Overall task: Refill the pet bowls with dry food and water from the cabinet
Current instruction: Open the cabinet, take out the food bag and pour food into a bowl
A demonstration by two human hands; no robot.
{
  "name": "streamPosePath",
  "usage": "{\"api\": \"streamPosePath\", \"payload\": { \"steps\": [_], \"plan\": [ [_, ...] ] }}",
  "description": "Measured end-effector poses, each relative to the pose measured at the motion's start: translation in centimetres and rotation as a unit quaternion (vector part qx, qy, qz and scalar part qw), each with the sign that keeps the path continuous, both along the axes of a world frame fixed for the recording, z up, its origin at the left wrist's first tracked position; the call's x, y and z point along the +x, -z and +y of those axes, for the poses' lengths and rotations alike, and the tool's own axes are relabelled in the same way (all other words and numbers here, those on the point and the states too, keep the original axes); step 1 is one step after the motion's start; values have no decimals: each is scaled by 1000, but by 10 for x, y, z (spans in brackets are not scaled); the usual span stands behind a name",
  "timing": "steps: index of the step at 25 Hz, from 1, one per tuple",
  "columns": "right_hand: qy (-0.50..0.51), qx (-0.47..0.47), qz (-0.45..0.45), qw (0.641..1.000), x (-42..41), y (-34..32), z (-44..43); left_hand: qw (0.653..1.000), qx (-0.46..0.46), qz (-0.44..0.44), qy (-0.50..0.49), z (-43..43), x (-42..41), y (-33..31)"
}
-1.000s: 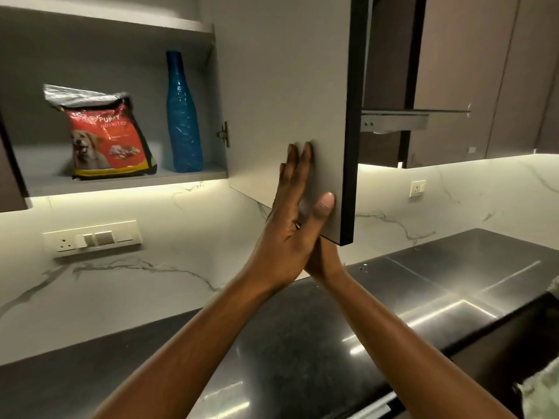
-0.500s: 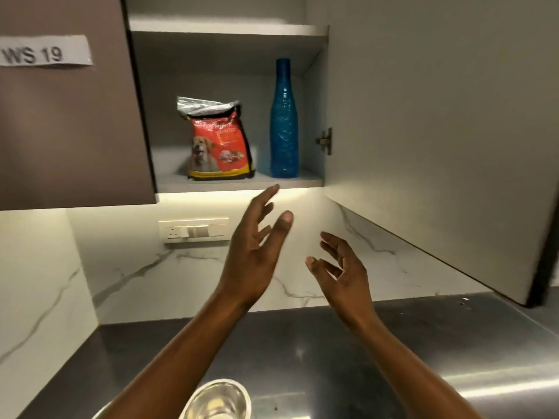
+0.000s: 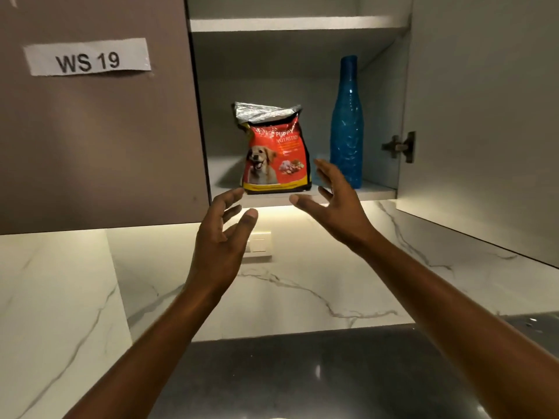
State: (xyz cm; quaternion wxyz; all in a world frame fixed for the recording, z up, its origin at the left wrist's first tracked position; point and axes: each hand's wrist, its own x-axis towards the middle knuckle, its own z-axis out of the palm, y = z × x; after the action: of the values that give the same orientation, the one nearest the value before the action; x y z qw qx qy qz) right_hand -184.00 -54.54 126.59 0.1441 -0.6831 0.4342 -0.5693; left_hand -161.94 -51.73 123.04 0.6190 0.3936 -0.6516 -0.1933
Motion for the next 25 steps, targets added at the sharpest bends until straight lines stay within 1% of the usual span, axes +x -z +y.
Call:
{"api": "streamPosePath", "payload": {
  "steps": [4,8,10,12,14,16,19,21,25],
  "plan": [
    [-32,19,8,999,0,-34,-54,1000,-13,-23,-7,-26,7,-26],
    [-48,63,11,997,-11,-47,-113,997,31,-60,-22,-63,-10,-67],
    [-60,67,30,996,-16,-52,-137,997,63,-39,-2,-86,-24,-86],
    [-87,88,33,992,-20,-56,-153,995,86,-19,43,-114,-34,-100],
    [-124,110,30,986,-24,-56,-160,991,107,-15,75,-143,-37,-106],
    [-122,113,20,986,-26,-52,-169,990,110,-15,84,-158,-40,-104],
    [-124,96,6,988,-27,-48,-178,992,95,24,84,-159,-39,-96],
    [-135,90,18,987,-27,-50,-172,992,87,29,86,-149,-34,-92],
    [-213,117,48,969,-25,-51,-123,994,63,37,82,-99,-19,-89]
  ]
}}
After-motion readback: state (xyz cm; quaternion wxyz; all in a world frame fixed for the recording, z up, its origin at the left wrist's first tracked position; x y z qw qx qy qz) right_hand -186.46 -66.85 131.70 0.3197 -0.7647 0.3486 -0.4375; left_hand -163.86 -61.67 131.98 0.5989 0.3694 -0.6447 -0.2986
